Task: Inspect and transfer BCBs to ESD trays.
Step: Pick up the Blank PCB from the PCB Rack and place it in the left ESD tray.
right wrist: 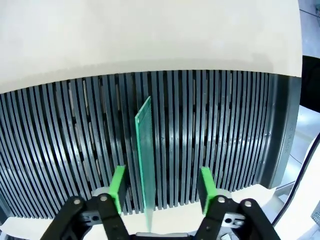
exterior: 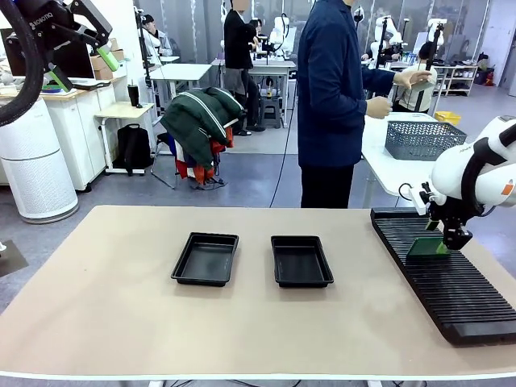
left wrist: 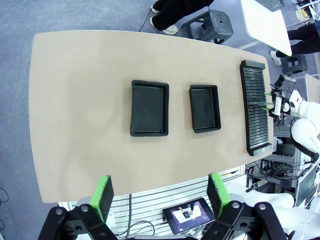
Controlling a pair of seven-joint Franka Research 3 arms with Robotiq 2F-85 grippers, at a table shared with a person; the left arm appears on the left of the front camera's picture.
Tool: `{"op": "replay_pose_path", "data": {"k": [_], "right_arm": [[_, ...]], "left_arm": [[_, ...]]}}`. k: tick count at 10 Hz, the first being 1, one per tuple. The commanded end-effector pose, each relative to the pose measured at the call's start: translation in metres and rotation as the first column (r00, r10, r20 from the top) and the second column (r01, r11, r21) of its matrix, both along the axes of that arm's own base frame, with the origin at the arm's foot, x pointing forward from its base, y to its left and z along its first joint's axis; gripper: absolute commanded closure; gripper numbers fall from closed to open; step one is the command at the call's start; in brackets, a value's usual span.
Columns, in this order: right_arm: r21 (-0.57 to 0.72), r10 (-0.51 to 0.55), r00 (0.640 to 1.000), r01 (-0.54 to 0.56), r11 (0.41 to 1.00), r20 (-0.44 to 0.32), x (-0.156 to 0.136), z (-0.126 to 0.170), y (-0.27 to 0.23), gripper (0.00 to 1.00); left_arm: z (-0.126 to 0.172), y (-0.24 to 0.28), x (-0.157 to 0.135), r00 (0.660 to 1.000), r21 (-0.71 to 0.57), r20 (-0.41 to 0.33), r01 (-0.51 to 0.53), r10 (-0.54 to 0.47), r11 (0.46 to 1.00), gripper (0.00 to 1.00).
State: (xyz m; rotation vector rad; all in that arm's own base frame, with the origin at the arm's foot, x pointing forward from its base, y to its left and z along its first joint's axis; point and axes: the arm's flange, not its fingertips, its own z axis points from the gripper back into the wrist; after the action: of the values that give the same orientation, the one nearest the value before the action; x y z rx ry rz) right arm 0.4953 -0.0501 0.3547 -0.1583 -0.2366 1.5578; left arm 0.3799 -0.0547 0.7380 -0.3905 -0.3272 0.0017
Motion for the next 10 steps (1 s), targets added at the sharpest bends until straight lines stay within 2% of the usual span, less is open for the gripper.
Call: {"op": "replay_pose_path", "data": {"k": [1,5,9,10], "right_arm": [[-0.045,0.028,1.000,-0.028,0.999,0.004,-0.0013,-0.0039,-0.0022,0.39],[-0.051,0.068,0.998,-0.068,0.996,-0.002,-0.0029,-0.0072,-0.0006,0.69],[-0.069,0.054,0.998,-0.056,0.996,-0.022,-0.0039,-0.0096,0.0000,1.00],[-0.069,0.051,0.998,-0.053,0.996,-0.027,-0.0039,-0.0102,0.0008,1.00]], "left_arm": [[-0.0005,0.0006,-0.0013,1.000,0.000,0.000,-0.001,0.001,1.000,0.00],[-0.0005,0.0006,-0.0013,1.000,0.000,0.000,-0.001,0.001,1.000,0.00],[-0.0005,0.0006,-0.0013,1.000,0.000,0.000,-0.001,0.001,1.000,0.00],[-0.0005,0.0006,-0.0013,1.000,0.000,0.000,-0.001,0.001,1.000,0.00]]}}
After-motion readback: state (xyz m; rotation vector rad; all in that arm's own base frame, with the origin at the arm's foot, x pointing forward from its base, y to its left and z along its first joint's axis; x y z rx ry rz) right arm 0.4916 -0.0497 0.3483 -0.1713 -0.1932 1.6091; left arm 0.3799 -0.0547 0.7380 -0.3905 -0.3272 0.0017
